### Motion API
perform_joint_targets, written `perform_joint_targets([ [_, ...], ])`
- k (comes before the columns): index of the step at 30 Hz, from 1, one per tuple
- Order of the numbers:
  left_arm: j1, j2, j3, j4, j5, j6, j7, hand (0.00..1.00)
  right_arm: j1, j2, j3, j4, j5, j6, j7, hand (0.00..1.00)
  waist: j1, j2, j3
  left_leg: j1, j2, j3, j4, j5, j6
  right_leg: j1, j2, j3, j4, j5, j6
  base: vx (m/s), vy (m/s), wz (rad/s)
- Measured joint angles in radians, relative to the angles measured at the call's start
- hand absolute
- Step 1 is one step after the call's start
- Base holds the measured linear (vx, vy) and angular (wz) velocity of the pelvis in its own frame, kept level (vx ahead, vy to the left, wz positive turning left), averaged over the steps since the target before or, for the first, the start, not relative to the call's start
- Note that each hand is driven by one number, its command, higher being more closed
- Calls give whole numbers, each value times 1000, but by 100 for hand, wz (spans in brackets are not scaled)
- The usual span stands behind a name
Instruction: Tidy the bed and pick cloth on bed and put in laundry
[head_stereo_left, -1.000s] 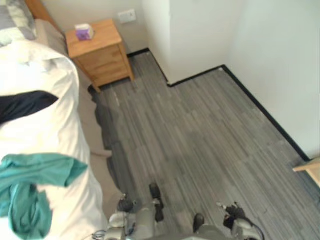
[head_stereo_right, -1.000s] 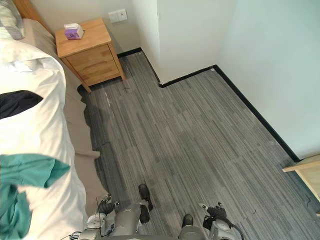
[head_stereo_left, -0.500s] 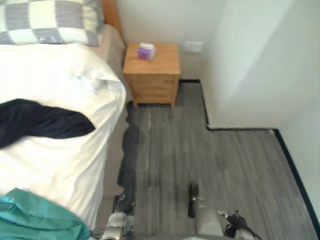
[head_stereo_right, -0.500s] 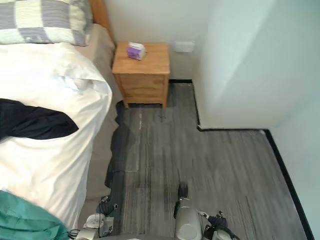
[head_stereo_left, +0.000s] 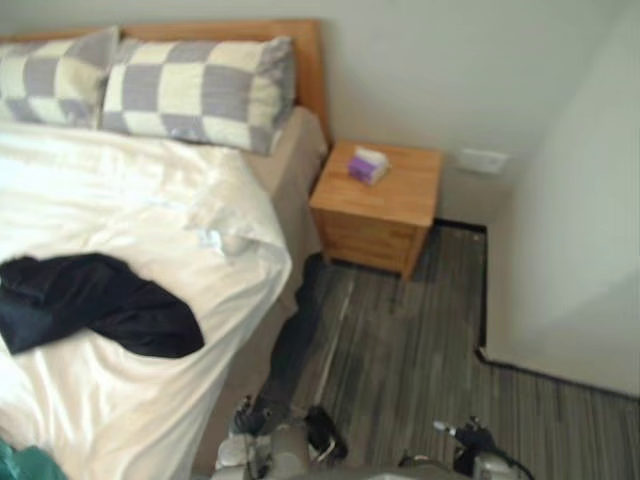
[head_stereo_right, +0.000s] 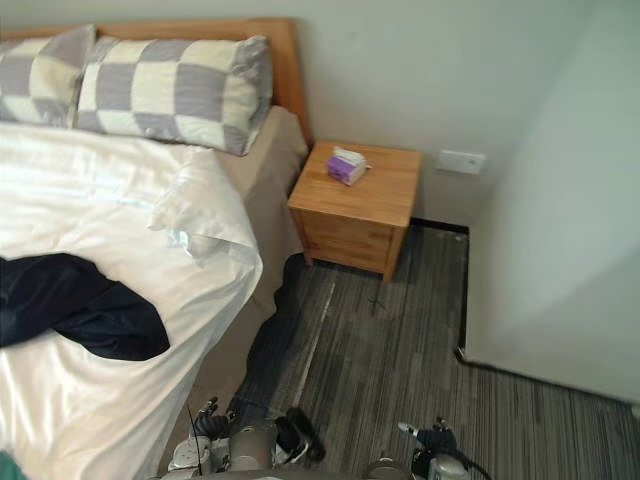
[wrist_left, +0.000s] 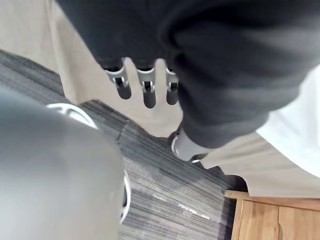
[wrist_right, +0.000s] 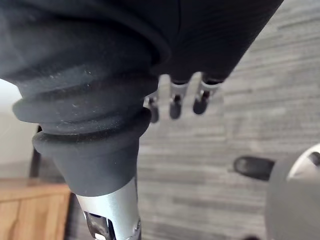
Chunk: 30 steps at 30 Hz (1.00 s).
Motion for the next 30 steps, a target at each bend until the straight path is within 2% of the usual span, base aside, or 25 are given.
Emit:
perform_joint_targets([
  [1,-7,11,24,5,0,4,-4,0,1,1,0,13,-5,-1,2,0,2,-38,-7,8,-36,14,-26,-53,9,3,-34,-52,79,-37,25,505,81,152],
  [2,-10,12,49,12,-5,8,-9,0,-8,2,-2,27,-11,0,3,0,5,-52,-7,13,-67,-28,-46,-64,3,-16,-71,-69,188,-47,42,507,96,157],
  [3,-8,10,65,17,-16,16,-17,0,-13,-6,-19,26,-19,-1,3,0,1,-52,-7,38,-103,-80,-78,-65,7,-62,-135,-65,396,-23,68,546,118,162],
  [4,-8,14,64,22,-23,27,-17,0,-11,-16,-29,25,-20,0,3,0,0,-55,-5,92,-137,-152,-106,-68,-4,-142,-223,-18,697,67,67,551,98,148],
  [5,-8,15,64,23,-27,32,-17,0,-11,-14,-31,26,-21,0,3,0,-1,-55,-3,114,-144,-176,-113,-71,-9,-167,-240,1,786,68,62,668,58,148],
  [6,-5,13,64,25,-36,36,-17,0,-13,-8,-31,24,-20,0,7,0,1,-48,2,167,-147,-225,-129,-71,-18,-203,-260,11,894,41,38,555,-51,139],
  [7,0,8,64,28,-36,36,-17,0,-12,-4,-31,14,-20,0,17,0,0,-29,7,226,-140,-281,-151,-62,-32,-230,-260,-6,895,6,-7,534,-84,136],
  [8,1,6,64,28,-36,36,-17,0,-11,-3,-32,7,-19,-1,19,0,0,-19,7,241,-134,-302,-156,-58,-38,-246,-255,-7,873,-3,-20,405,-115,127],
  [10,1,3,60,30,-36,39,-17,0,-9,-4,-36,-12,-18,-2,22,0,-5,-11,5,266,-116,-409,-165,-46,-57,-310,-216,36,696,-33,-31,420,-261,143],
  [12,0,2,55,31,-36,40,-17,0,7,-3,-56,-11,-16,-2,21,0,-26,-16,3,262,-103,-535,-174,-24,-93,-356,-167,195,464,-24,-28,387,-399,204],
  [13,0,4,54,33,-34,39,-17,0,29,1,-72,-9,-3,0,21,0,-32,-23,1,258,-100,-592,-174,-14,-117,-356,-152,312,341,7,-26,384,-531,265],
  [14,7,20,46,34,-33,38,-16,0,59,20,-97,-5,13,1,21,0,-35,-47,-10,250,-99,-669,-174,-12,-171,-349,-142,481,220,106,-43,359,-602,232],
  [15,12,32,43,33,-35,37,-15,0,62,32,-107,-3,18,0,20,0,-38,-70,-19,239,-100,-705,-170,-19,-198,-347,-140,557,196,178,-48,271,-562,212],
  [16,12,60,38,39,-32,36,-15,0,65,45,-112,5,25,0,20,0,-52,-88,-18,239,-100,-742,-171,-34,-241,-334,-136,627,208,194,17,243,-556,161],
  [17,8,54,39,50,-34,33,-16,0,59,41,-119,23,38,0,22,0,-39,-69,-18,238,-47,-765,-188,-36,-292,-291,-100,648,179,120,48,161,-419,121],
  [18,7,49,39,51,-32,32,-14,0,54,34,-118,25,40,0,23,0,-33,-59,-17,237,-35,-764,-194,-27,-306,-284,-90,638,165,113,45,113,-452,61],
  [19,2,33,36,59,-24,34,-15,0,40,13,-118,25,40,-2,23,0,-28,-24,-14,238,4,-758,-217,-3,-333,-263,-56,608,126,111,47,-13,-395,31],
  [20,1,8,31,62,-1,33,-17,0,41,-3,-117,25,39,1,23,0,-42,0,-14,237,31,-766,-247,47,-344,-246,-29,570,110,118,36,-45,-352,44],
  [23,-2,3,24,58,13,30,-19,0,55,-6,-103,29,33,12,23,0,-53,1,-13,215,46,-782,-274,119,-345,-226,-8,519,86,124,9,-85,-233,59],
  [24,-2,5,17,58,13,31,-18,0,61,-7,-103,30,28,16,22,0,-56,4,-12,197,48,-772,-279,136,-333,-234,-8,502,82,125,-3,-128,-122,53],
  [25,-1,8,18,58,9,31,-18,0,65,-14,-103,32,28,19,21,0,-54,14,-14,185,47,-733,-308,185,-328,-247,-13,488,85,121,-27,-172,-51,43],
  [26,-1,15,18,58,5,31,-16,0,67,-5,-103,32,30,20,20,0,-54,0,-17,190,36,-700,-361,238,-315,-261,-22,486,78,119,-43,-199,10,29],
  [27,-4,21,25,59,-1,31,-17,0,69,13,-118,36,40,19,16,0,-55,-18,-15,181,38,-588,-335,211,-293,-283,-46,460,56,154,-69,-199,39,21],
  [29,-3,22,37,61,0,35,-16,0,89,27,-191,26,64,17,9,0,-84,-28,-8,177,62,-331,-10,-7,-244,-254,-85,435,47,173,-45,-143,80,38],
  [30,-1,20,37,62,0,35,-16,0,93,27,-200,26,69,18,6,0,-90,-26,-9,187,60,-319,-20,-13,-247,-245,-88,432,41,176,-40,-155,127,47],
])
